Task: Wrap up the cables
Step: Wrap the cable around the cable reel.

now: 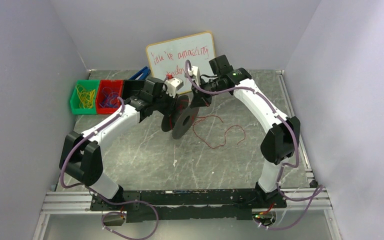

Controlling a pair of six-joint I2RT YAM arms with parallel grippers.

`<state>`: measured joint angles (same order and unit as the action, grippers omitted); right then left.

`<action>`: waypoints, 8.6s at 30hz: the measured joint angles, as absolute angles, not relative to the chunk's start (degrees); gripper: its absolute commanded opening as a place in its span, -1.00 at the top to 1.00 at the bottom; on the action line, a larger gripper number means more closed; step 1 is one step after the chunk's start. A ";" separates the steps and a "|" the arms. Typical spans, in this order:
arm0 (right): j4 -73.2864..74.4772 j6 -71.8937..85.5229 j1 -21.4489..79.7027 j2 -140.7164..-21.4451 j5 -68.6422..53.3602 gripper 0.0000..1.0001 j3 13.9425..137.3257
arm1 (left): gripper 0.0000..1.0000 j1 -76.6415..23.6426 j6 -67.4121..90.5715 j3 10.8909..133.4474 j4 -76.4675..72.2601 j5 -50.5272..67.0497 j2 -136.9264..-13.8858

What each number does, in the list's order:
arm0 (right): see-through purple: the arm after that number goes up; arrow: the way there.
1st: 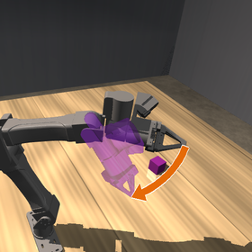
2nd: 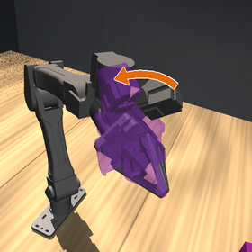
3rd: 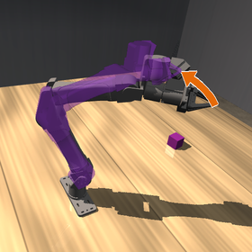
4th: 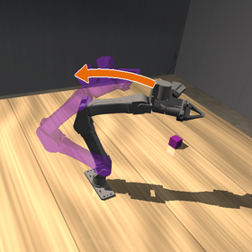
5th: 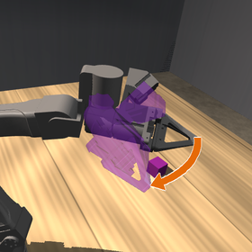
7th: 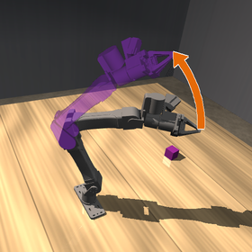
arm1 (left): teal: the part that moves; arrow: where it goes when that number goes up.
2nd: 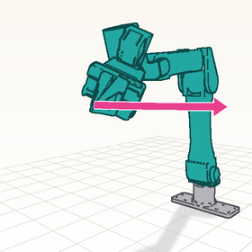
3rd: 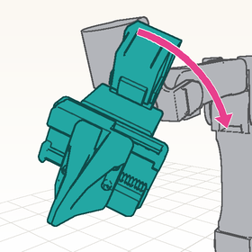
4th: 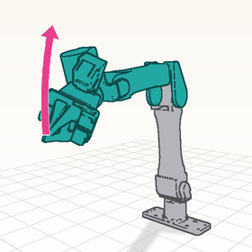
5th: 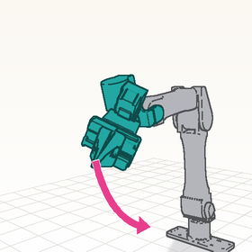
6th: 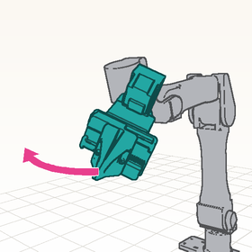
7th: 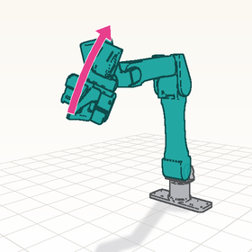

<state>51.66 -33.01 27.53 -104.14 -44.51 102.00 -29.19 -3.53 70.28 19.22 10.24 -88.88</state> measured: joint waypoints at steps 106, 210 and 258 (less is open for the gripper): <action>51.46 -28.95 13.74 -111.57 -54.54 1.00 100.20 | 0.95 -25.26 1.10 67.70 7.07 27.42 -87.57; 17.63 -51.05 24.32 -87.20 -44.16 0.38 67.22 | 0.95 -13.58 30.65 93.91 18.55 43.16 -87.02; 4.49 -45.87 21.21 -80.07 -46.48 -0.21 59.90 | 0.95 -12.34 40.88 90.15 7.46 49.91 -87.02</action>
